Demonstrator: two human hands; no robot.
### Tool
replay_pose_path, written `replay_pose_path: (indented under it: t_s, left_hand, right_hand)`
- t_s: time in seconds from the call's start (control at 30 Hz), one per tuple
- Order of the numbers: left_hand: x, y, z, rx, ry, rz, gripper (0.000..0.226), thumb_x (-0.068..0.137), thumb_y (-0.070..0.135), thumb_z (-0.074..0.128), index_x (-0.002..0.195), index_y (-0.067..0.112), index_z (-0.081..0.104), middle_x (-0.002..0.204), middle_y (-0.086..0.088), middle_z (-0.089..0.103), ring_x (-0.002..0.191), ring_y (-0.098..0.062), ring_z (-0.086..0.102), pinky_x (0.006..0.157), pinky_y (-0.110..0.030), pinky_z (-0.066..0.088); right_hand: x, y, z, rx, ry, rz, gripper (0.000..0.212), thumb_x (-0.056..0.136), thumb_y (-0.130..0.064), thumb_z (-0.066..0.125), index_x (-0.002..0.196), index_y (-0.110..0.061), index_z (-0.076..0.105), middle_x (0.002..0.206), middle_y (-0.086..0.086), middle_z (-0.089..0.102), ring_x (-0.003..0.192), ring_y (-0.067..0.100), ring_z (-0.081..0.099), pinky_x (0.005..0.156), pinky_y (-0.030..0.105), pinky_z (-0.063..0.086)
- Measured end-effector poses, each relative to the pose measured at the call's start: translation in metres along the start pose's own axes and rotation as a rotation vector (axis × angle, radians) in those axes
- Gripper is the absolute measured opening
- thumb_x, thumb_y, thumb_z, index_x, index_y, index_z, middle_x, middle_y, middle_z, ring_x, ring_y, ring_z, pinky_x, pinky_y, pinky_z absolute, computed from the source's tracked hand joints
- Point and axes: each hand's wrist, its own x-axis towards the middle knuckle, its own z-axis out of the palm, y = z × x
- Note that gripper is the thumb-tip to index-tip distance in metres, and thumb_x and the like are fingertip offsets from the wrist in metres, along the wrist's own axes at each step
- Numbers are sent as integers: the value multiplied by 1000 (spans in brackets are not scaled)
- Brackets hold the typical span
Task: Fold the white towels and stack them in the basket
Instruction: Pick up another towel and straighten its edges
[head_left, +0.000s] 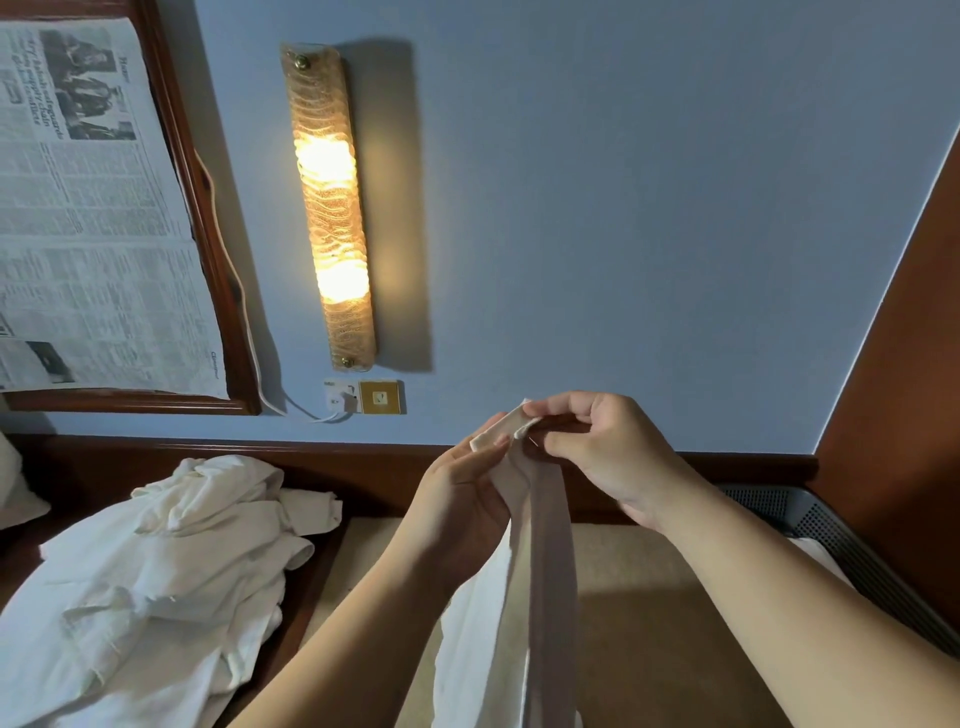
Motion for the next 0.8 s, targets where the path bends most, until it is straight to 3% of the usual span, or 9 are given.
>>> replay_pose_path:
  t_s: [0.07, 0.13, 0.2, 0.33, 0.43, 0.5, 0.6, 0.7, 0.8]
  left_hand:
    - [0, -5, 0, -49, 25, 23, 44, 111, 16, 43, 145, -12, 47, 152, -39, 40, 142, -43, 43, 127, -53, 24]
    - [0, -10, 3, -81, 95, 22, 45, 111, 20, 46, 141, -12, 53, 146, -36, 50, 142, -43, 46, 124, -50, 33]
    - [1, -12, 4, -82, 146, 31, 44, 109, 22, 52, 136, -11, 58, 139, -32, 58, 131, -42, 57, 115, -48, 45]
    - [4, 0, 7, 14, 186, 32, 34, 100, 23, 66, 118, -5, 72, 119, -26, 69, 105, -31, 70, 97, -41, 57]
    - [8, 17, 12, 161, 160, -8, 38, 98, 26, 68, 120, -5, 72, 116, -26, 72, 98, -30, 71, 88, -39, 61]
    - [11, 27, 17, 266, 137, -35, 38, 99, 28, 68, 121, -2, 73, 116, -24, 73, 96, -28, 73, 83, -38, 62]
    - [15, 36, 23, 378, 110, -80, 36, 99, 33, 67, 120, 4, 75, 117, -19, 75, 106, -27, 73, 88, -36, 60]
    - [19, 38, 23, 443, 89, -77, 37, 102, 34, 64, 123, 5, 74, 119, -18, 75, 116, -29, 71, 100, -40, 56]
    - [18, 34, 14, 598, 130, -16, 32, 103, 37, 65, 114, 9, 77, 111, -17, 77, 109, -36, 72, 98, -48, 57]
  right_hand:
    - [2, 0, -5, -142, 6, -67, 15, 88, -12, 83, 100, -20, 81, 98, -10, 80, 96, 7, 75, 87, 20, 58]
    - [4, -1, -8, -250, -4, -125, 9, 87, -20, 84, 95, -21, 81, 89, -9, 79, 85, 8, 76, 83, 24, 61]
    - [5, 0, -9, -374, -19, -204, 5, 89, -23, 83, 92, -24, 80, 86, -10, 75, 81, 9, 73, 80, 28, 60]
    - [7, 2, -9, -539, 11, -376, 5, 88, -25, 82, 90, -28, 78, 97, -7, 57, 89, 6, 60, 76, 14, 48]
    - [10, 6, -13, -509, 1, -408, 7, 90, -23, 81, 91, -28, 75, 111, -12, 59, 110, 0, 59, 92, 10, 44]
    - [10, 8, -12, -409, -32, -370, 6, 93, -21, 78, 92, -22, 72, 110, -12, 69, 111, 1, 65, 98, 14, 48]
    - [10, 12, -10, -316, 45, -326, 12, 94, -24, 77, 89, -16, 69, 92, -10, 75, 94, 1, 71, 81, 11, 49]
    - [11, 17, -6, -238, 112, -294, 16, 93, -27, 78, 86, -18, 69, 86, -10, 75, 84, 5, 71, 75, 18, 52]
    - [12, 17, -6, -201, 186, -266, 10, 94, -25, 78, 88, -19, 71, 85, -8, 74, 82, 5, 70, 71, 16, 52]
